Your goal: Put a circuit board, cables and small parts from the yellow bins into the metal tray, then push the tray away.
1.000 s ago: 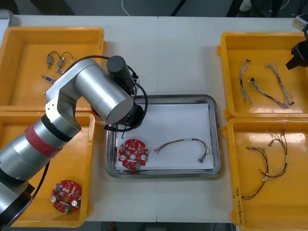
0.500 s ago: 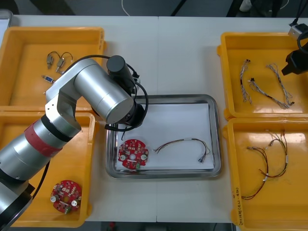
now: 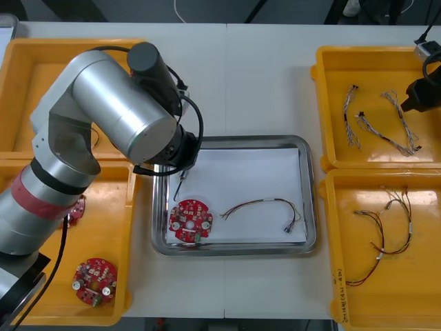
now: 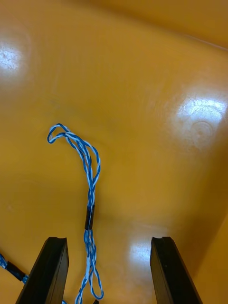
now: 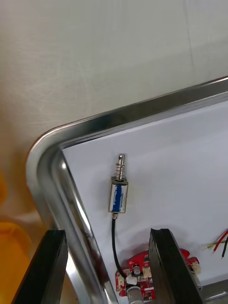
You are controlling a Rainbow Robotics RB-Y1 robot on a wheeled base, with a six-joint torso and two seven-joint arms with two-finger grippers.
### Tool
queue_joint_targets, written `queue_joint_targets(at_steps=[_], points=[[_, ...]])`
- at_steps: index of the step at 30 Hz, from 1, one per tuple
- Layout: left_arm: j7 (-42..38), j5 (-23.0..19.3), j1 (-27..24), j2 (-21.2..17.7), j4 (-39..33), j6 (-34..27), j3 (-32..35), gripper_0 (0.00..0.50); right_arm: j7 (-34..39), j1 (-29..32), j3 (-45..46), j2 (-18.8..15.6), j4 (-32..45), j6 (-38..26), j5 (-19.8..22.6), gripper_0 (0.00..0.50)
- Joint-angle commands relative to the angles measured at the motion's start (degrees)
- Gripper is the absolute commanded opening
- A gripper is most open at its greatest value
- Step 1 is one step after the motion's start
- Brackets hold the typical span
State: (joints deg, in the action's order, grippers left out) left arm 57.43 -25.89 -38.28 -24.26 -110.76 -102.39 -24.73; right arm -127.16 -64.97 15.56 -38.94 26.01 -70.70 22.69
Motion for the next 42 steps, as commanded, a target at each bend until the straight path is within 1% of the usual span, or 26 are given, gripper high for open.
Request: queue_joint_targets(at_steps=[1, 5, 9, 13, 16, 20, 22, 27, 29, 33, 34, 35, 36, 37, 38, 39, 42], points=[[-3.4, -1.7, -1.4, -1.8, -3.4, -3.6, 5.0, 0.500, -0.3, 0.9, -1.1, 0.4, 0.9, 1.4, 0.6, 0.500], [-2.6, -3.8, -2.5, -3.2, -3.8, -6.0, 9.5, 0.500, 0.0, 0.9, -1.0, 0.5, -1.0, 2.6, 0.7, 0.500], [-1.7, -4.8, -2.5, -5.6, -3.7, -6.1, 12.9, 0.500, -0.5, 0.9, -0.7, 0.5, -3.0, 5.1, 1.5, 0.500], [-0.4, -6.5, -2.5, -8.1, -2.6, -6.3, 16.3, 0.500, -0.2, 1.0, -0.7, 1.1, -3.1, 5.3, 1.5, 0.500], [3.0, -6.5, -2.4, -9.3, -1.8, -7.6, 19.1, 0.500, 0.0, 1.0, 0.0, 1.3, -3.8, 5.7, 1.5, 0.500], [7.8, -6.5, -2.5, -10.4, 0.9, -7.6, 23.1, 0.500, -0.6, -0.3, 1.5, 1.6, -8.4, 9.1, 1.6, 0.500], [10.9, -5.8, -2.5, -10.8, 2.8, -7.6, 24.9, 0.500, -0.9, -0.7, 1.4, 1.8, -9.7, 10.4, 1.6, 0.500], [15.9, -4.9, -3.0, -10.9, 7.0, -6.4, 28.6, 0.500, -0.5, -0.6, 1.1, 2.4, -9.7, 10.6, 1.2, 0.500], [17.4, -3.8, -3.6, -11.0, 8.4, -6.0, 29.0, 0.500, -0.4, -0.5, 1.0, 2.5, -9.7, 10.6, 1.0, 0.500], [20.9, -1.5, -5.4, -11.0, 13.0, -2.9, 29.6, 0.500, -0.2, -0.2, 1.0, 2.6, -9.7, 10.5, 1.0, 0.500], [21.6, -1.4, -5.8, -11.0, 14.3, -1.6, 29.8, 0.500, -0.2, -0.2, 1.0, 2.6, -9.7, 10.3, 1.0, 0.470], [22.1, -1.3, -6.2, -11.0, 15.5, -0.4, 30.1, 0.500, -0.3, -0.2, 1.0, 2.6, -9.7, 10.1, 1.0, 0.417], [23.0, -1.2, -6.5, -11.0, 17.2, 1.3, 30.3, 0.500, -0.2, -0.2, 1.0, 2.6, -9.7, 9.5, 1.0, 0.257], [23.4, -1.1, -6.8, -11.1, 18.1, 2.1, 30.4, 0.500, -0.2, -0.2, 1.0, 2.6, -9.7, 9.3, 0.9, 0.168], [24.1, -0.8, -7.2, -11.0, 19.5, 3.3, 30.4, 0.500, -0.1, -0.2, 1.0, 2.6, -9.7, 9.1, 0.8, 0.042], [25.0, -0.3, -7.7, -11.0, 20.9, 4.5, 30.5, 0.500, 0.0, -0.2, 1.0, 2.6, -9.7, 8.8, 0.7, 0.000], [26.4, 0.5, -8.9, -11.0, 23.9, 6.5, 30.5, 0.500, 0.1, -0.3, 1.0, 2.6, -9.7, 8.7, 0.6, 0.000]])
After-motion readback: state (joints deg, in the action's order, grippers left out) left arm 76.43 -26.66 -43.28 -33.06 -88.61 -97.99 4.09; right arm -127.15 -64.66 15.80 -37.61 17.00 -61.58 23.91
